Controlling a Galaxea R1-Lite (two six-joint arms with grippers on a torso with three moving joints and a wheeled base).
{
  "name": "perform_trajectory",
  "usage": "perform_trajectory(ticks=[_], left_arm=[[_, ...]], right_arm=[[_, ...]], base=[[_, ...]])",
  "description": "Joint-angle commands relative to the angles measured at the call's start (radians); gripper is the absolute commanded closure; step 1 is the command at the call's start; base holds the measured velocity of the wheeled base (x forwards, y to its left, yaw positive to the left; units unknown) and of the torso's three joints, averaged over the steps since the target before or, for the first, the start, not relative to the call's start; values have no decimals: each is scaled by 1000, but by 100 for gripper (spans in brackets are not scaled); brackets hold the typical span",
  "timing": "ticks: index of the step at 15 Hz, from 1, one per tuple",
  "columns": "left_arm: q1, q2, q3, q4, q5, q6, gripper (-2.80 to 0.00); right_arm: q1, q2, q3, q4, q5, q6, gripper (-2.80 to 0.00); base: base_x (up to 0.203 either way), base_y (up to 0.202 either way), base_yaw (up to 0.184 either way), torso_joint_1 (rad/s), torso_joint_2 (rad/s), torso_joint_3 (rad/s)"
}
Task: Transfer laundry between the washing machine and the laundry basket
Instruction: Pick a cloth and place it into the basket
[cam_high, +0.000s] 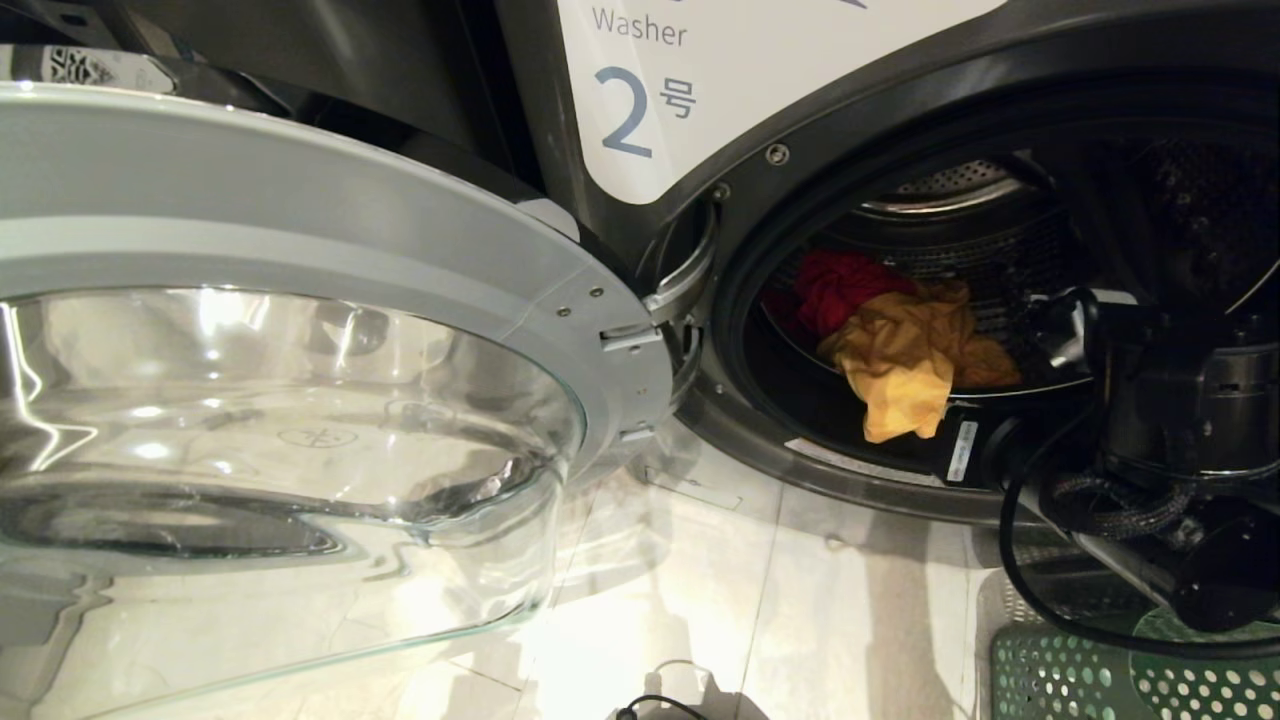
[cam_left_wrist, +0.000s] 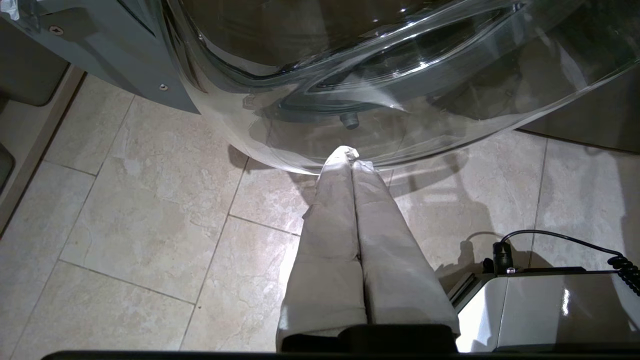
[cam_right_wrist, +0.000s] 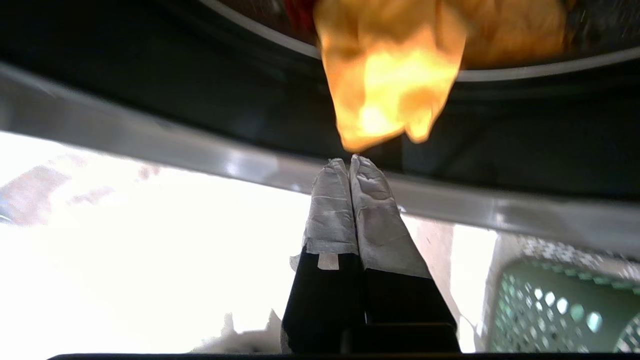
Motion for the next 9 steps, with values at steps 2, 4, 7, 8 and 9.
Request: perform_trajectory(ticks=[2, 4, 7, 8, 9], left_arm=[[0, 0, 0, 1, 0, 1, 0], [0, 0, 0, 1, 0, 1, 0], [0, 0, 0, 1, 0, -1, 0], [0, 0, 0, 1, 0, -2, 0], [0, 0, 0, 1, 0, -7, 0]], right_arm=[[-6, 145, -8, -24, -4, 7, 0], [-7, 242, -51, -76, -5, 3, 0], [-21, 349, -165, -111, -5, -7, 0], [-39, 363, -193, -114, 0, -11, 0], [-50, 365, -214, -113, 5, -27, -204]], base=[[0, 0, 0, 0, 0, 0], [0, 0, 0, 0, 0, 0], [0, 0, 0, 0, 0, 0], [0, 0, 0, 0, 0, 0], [0, 0, 0, 0, 0, 0]])
